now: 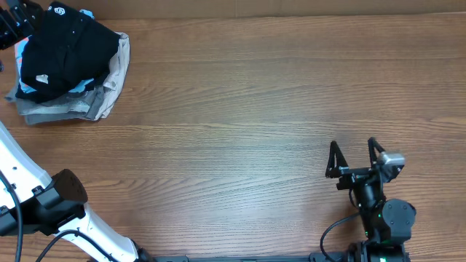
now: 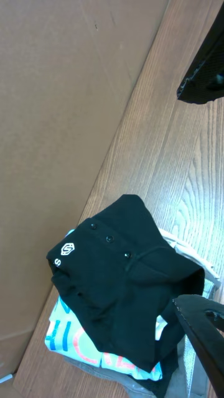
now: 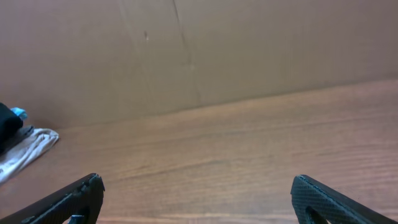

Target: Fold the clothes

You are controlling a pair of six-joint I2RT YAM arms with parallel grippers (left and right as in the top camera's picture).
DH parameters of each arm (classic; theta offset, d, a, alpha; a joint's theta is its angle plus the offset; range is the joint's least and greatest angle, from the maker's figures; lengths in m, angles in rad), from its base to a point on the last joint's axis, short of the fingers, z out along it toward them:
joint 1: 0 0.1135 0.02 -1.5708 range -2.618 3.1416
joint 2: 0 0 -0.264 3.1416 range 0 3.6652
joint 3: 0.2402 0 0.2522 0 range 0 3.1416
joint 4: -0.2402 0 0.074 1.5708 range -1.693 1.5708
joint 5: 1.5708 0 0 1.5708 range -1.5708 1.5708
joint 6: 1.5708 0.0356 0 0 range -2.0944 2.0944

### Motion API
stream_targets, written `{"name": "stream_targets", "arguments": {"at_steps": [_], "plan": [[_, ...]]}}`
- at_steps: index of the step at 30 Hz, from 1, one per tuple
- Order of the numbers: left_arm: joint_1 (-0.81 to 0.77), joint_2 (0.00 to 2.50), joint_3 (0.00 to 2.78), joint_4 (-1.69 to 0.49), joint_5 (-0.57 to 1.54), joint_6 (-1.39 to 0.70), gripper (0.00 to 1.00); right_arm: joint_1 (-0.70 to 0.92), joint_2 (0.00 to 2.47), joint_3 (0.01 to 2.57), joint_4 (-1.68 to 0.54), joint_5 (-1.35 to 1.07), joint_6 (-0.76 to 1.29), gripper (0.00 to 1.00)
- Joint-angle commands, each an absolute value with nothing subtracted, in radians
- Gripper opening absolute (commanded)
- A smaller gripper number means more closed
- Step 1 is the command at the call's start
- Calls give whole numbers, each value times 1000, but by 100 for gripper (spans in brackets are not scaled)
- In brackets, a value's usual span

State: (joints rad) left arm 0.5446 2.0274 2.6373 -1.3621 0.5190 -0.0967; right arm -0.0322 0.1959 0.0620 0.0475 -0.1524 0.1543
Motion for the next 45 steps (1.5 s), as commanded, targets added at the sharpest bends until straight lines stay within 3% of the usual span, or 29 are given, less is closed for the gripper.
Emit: {"name": "stream_targets", "arguments": {"at_steps": [1,8,45], "plan": [[549,2034,2634,-1361,520,-78,100,-36,133,27,67,-133,160,100],[549,2034,2634,-1361,520,-78,100,-36,16,8,-74,-112,157,100],[548,2034,2634,-1361,514,-78,100,-36,2,8,-74,-90,157,100]]}}
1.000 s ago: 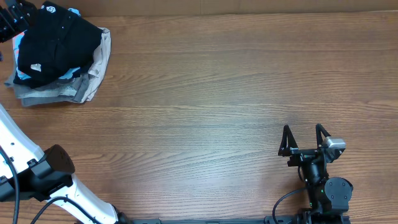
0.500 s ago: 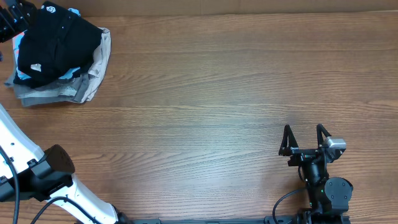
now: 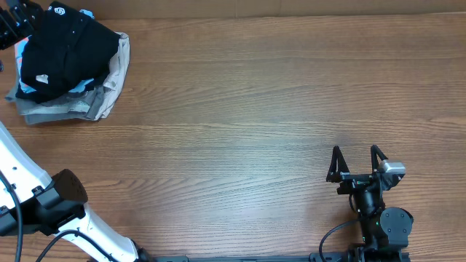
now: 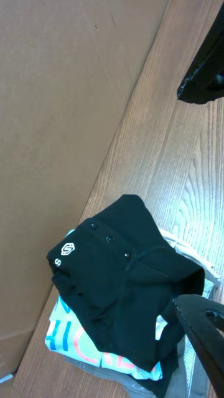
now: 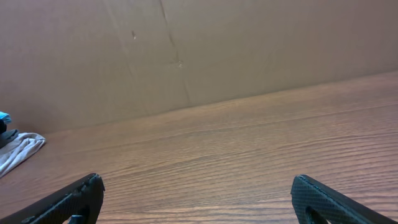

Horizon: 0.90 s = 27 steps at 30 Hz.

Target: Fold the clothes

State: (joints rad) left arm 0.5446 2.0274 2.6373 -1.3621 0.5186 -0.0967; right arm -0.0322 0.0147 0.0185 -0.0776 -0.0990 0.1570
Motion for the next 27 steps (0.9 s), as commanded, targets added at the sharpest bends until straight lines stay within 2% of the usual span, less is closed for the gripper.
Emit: {"name": "stream_targets", "arguments": {"at_steps": [1,7,12,21,24,27], "plan": [[545,2034,2634,-1361,514,-78,100,-36,2,8,-74,-90,157,100],[524,1965,2622,-1361,514,-78,100,-36,2,8,-74,-90,157,100],[463,1805,2480,-1357,514,-78,100,-36,2,8,-74,-90,157,100],[210,1394,1915,-1357,514,-78,100,-36,2,8,-74,-90,157,100],[115,1261,1742,-1361,421,-43,100,-36,2,8,-74,-90,157,100],[94,1141,1594,-1341,407,-43,100,-36,2,8,-74,-90,157,100]]}}
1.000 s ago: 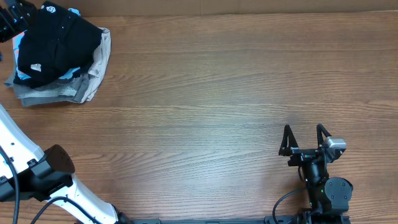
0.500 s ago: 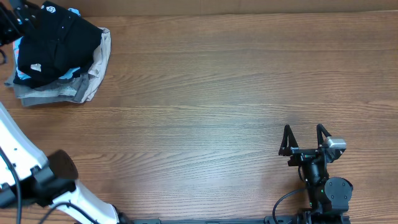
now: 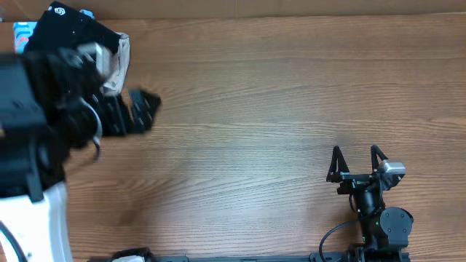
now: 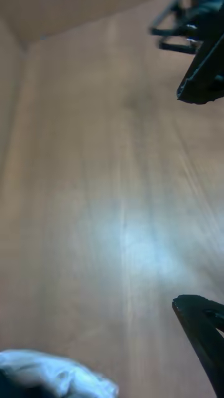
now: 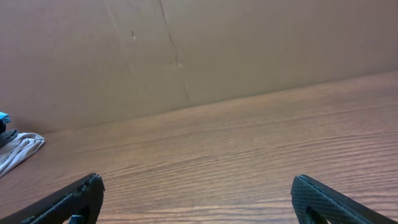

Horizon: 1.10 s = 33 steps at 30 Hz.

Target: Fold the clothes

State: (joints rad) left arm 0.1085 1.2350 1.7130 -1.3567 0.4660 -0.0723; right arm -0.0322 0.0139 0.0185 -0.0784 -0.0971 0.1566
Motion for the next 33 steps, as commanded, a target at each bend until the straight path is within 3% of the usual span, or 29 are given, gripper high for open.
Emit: {"name": "stream_targets", "arguments": {"at_steps": [1,4,10,15,25,33], "plan": [[103,1094,1534,-1299,408,-44,100,-36,2,8,-74,-90,157,100],[123,957,1345,-1102,407,-44,100,-36,2,8,-74,-90,157,100],[137,604,813,-431,418,-48,100,-36,2,8,-74,-90,157,100],[136,363,483,-108,378,-44,100,-36,2,8,-74,-90,157,100],[134,44,142,19,215,-133,100,-36,2,8,-74,-90,157,100],[134,3,34,47,149,-162,100,-36,2,8,-74,-90,157,100]]}}
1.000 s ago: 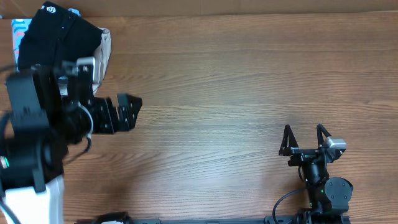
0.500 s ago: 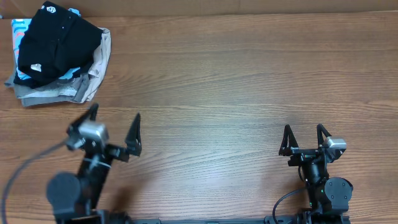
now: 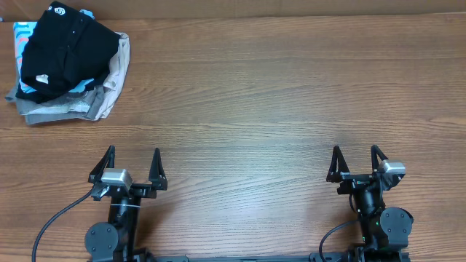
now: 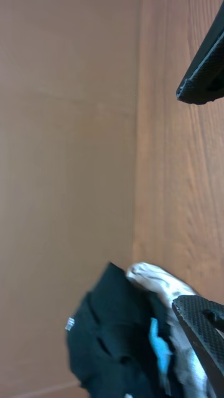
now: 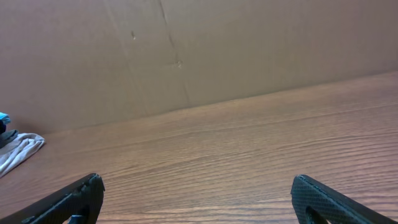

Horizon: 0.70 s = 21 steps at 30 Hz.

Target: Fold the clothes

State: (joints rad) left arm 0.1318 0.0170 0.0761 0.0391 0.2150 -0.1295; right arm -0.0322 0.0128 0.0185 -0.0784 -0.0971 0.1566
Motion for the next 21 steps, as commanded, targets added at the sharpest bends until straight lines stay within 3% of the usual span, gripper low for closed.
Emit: {"name": "stream_targets", "arguments": {"at_steps": [1,7,21], "plan": [[134,3,16,59,146,-162,100,-36,2,8,-74,-90,157,100],[134,3,5,-70,142,-162,100,-36,2,8,-74,-90,157,100],[134,4,5,-63,146,-161,100,-36,2,8,-74,-90,157,100]]}}
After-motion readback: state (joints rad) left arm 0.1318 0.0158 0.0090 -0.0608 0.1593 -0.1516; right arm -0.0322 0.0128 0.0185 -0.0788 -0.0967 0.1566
